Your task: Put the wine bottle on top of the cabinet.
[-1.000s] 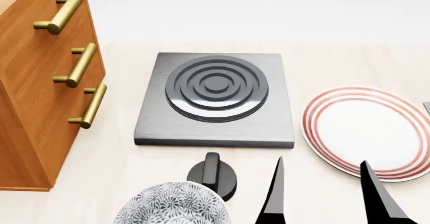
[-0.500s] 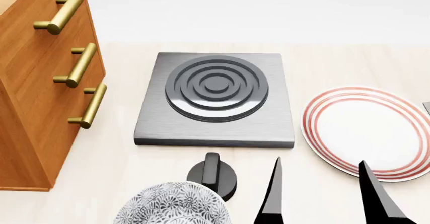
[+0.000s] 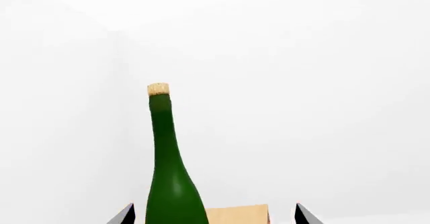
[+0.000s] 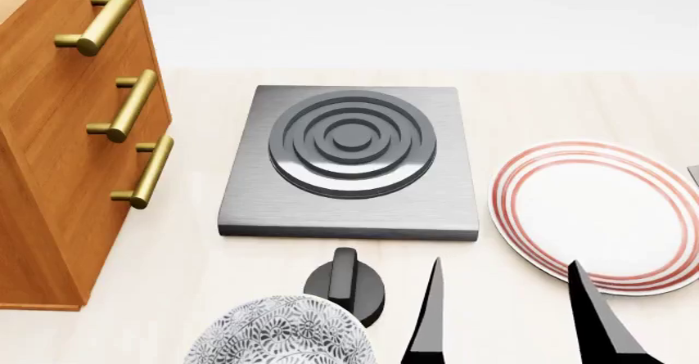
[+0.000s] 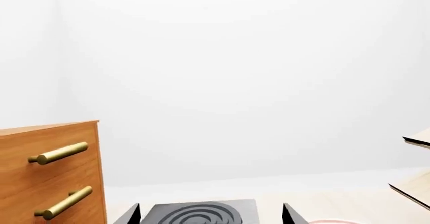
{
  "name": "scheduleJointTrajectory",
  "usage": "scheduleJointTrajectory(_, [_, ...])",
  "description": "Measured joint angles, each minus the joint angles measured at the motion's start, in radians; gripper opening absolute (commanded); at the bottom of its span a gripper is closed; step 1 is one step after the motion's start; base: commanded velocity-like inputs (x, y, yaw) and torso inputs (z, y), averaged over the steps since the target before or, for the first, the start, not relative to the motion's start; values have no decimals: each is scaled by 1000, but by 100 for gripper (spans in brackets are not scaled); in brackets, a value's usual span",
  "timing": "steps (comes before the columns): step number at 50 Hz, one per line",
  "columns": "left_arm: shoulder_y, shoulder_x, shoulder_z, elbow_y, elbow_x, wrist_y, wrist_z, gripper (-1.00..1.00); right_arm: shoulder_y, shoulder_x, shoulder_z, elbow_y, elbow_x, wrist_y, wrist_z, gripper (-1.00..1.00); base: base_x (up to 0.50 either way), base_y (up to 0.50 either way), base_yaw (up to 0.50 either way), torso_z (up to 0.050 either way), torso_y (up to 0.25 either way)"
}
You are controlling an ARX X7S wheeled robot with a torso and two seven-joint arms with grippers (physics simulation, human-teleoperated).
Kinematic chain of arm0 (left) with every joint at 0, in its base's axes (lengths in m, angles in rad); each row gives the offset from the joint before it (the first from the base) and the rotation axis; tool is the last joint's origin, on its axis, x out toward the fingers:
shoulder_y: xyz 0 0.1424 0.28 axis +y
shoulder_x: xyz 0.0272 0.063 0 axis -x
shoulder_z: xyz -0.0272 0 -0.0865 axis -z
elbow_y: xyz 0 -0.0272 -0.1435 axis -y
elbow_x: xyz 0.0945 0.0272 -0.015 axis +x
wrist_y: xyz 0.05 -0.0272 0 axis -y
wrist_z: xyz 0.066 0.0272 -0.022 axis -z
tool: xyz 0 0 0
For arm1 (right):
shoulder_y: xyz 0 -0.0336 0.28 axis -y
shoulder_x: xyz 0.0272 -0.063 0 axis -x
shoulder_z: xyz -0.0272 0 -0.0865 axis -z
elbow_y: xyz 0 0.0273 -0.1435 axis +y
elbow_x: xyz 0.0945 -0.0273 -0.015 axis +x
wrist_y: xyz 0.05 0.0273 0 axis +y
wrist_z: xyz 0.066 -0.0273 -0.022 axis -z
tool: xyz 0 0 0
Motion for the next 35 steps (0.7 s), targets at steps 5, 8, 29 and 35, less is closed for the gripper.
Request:
scheduleJointTrajectory(5, [81,2,2,146,-12,-11,-34,100,1,0,-9,-3,-4,2,1,100,0,0,0,0,0])
scheduleJointTrajectory(8, [150,7,8,218,-12,5,-52,100,2,1,-13,-5,-5,2,2,100,0,0,0,0,0])
scheduleJointTrajectory(29, [480,-151,386,461,-7,335,-428,100,3,8,-31,-18,-11,3,10,100,0,0,0,0,0])
scheduleJointTrajectory(35, [486,-193,522,476,-5,404,-522,100,4,9,-37,-17,-15,1,11,100,0,0,0,0,0])
